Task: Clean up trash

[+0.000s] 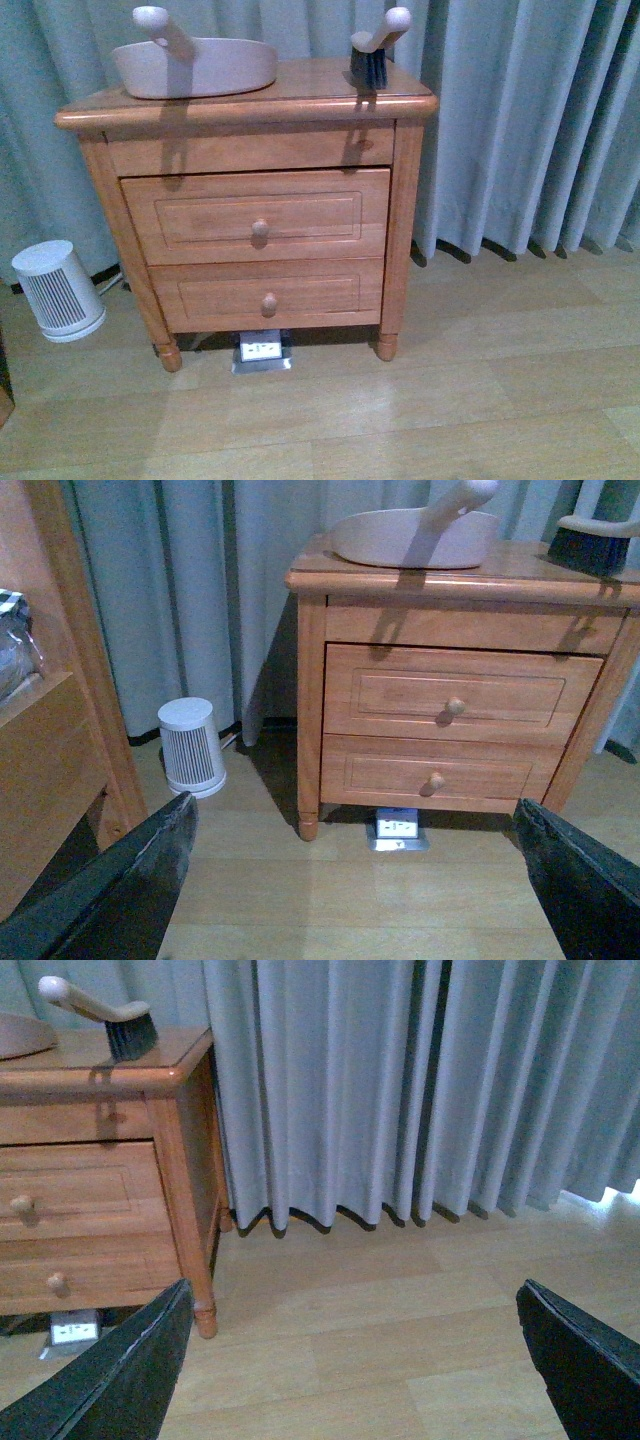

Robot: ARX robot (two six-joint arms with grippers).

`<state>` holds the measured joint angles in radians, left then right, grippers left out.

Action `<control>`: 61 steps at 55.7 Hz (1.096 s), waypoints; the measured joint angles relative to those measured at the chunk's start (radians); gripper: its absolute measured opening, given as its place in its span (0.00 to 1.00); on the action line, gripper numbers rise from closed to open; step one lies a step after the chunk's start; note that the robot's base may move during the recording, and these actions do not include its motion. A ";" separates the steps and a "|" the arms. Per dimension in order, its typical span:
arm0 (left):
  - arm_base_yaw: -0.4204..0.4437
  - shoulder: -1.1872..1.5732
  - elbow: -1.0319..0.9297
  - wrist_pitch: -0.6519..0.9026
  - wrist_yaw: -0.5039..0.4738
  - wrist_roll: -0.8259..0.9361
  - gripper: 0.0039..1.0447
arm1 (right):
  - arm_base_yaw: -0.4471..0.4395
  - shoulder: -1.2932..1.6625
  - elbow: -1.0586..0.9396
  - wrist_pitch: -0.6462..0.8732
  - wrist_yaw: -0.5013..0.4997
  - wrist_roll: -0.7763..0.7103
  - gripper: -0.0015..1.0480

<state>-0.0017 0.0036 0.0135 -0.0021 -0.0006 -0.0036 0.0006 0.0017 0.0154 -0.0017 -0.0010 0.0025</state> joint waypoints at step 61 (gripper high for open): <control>0.000 0.000 0.000 0.000 0.000 0.000 0.93 | 0.000 0.000 0.000 0.000 0.000 0.000 0.93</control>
<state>-0.0021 0.0036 0.0135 -0.0021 -0.0006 -0.0036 0.0006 0.0021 0.0154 -0.0017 -0.0010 0.0025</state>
